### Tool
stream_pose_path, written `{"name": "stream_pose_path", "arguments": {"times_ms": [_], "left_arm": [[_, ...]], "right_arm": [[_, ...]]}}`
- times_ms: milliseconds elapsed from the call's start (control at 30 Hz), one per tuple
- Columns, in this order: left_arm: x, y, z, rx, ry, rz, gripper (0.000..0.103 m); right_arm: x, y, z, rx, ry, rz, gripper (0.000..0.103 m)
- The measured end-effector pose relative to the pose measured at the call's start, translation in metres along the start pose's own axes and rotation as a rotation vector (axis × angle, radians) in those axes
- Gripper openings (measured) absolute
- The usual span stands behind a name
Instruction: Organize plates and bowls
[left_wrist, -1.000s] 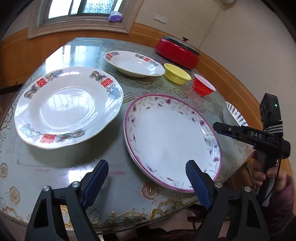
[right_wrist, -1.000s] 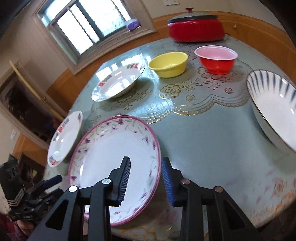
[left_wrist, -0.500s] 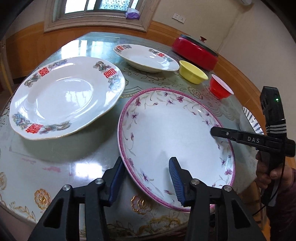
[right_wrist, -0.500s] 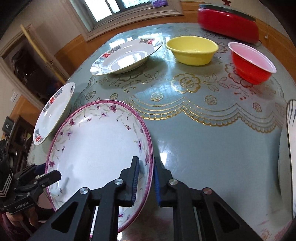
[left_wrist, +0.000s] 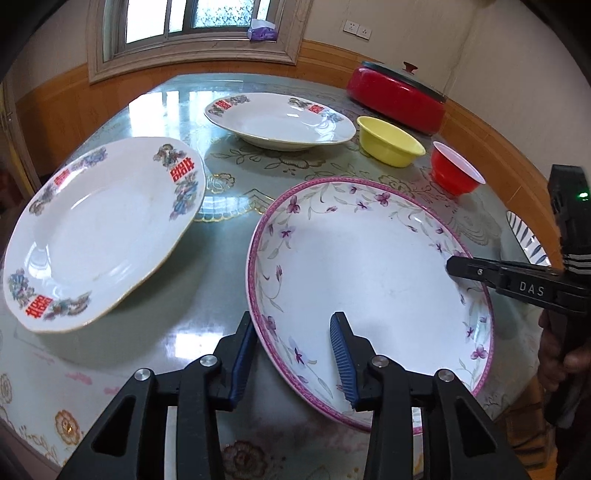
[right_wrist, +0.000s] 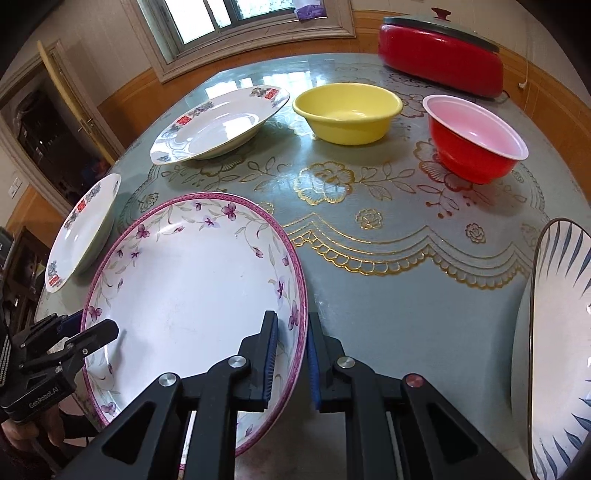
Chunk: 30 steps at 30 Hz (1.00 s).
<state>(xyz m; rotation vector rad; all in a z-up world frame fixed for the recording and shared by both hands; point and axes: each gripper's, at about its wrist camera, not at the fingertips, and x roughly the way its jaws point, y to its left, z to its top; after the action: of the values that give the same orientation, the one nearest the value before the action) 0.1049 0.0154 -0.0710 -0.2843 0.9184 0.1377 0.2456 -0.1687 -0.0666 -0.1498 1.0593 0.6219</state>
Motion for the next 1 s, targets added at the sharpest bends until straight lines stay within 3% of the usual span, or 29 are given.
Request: {"name": "stream_pose_path", "arguments": {"times_ms": [167,400,533,733,867,1000], "left_arm": [[0.003,-0.002,0.003,-0.007,-0.002,0.025,0.040],[0.001,-0.009,-0.002,-0.013,-0.016,0.030,0.039],[0.001,-0.011,-0.003,-0.025,-0.029,0.057,0.039],[0.001,-0.015,-0.007,-0.004,-0.049,0.115,0.040],[-0.001,-0.006,-0.005,-0.053,-0.038,0.114,0.027],[-0.005,-0.004,-0.006,-0.037,-0.043,0.145,0.026]], "right_arm": [[0.003,0.007,0.001,-0.040,-0.020,-0.029,0.016],[0.001,-0.001,-0.003,-0.055,0.002,0.017,0.020],[0.003,0.010,-0.004,-0.084,-0.025,-0.044,0.022],[0.004,0.015,-0.006,-0.077,-0.064,-0.070,0.023],[0.004,0.010,-0.005,-0.044,-0.055,-0.046,0.023],[0.007,0.010,-0.002,-0.023,-0.042,-0.034,0.023]]}}
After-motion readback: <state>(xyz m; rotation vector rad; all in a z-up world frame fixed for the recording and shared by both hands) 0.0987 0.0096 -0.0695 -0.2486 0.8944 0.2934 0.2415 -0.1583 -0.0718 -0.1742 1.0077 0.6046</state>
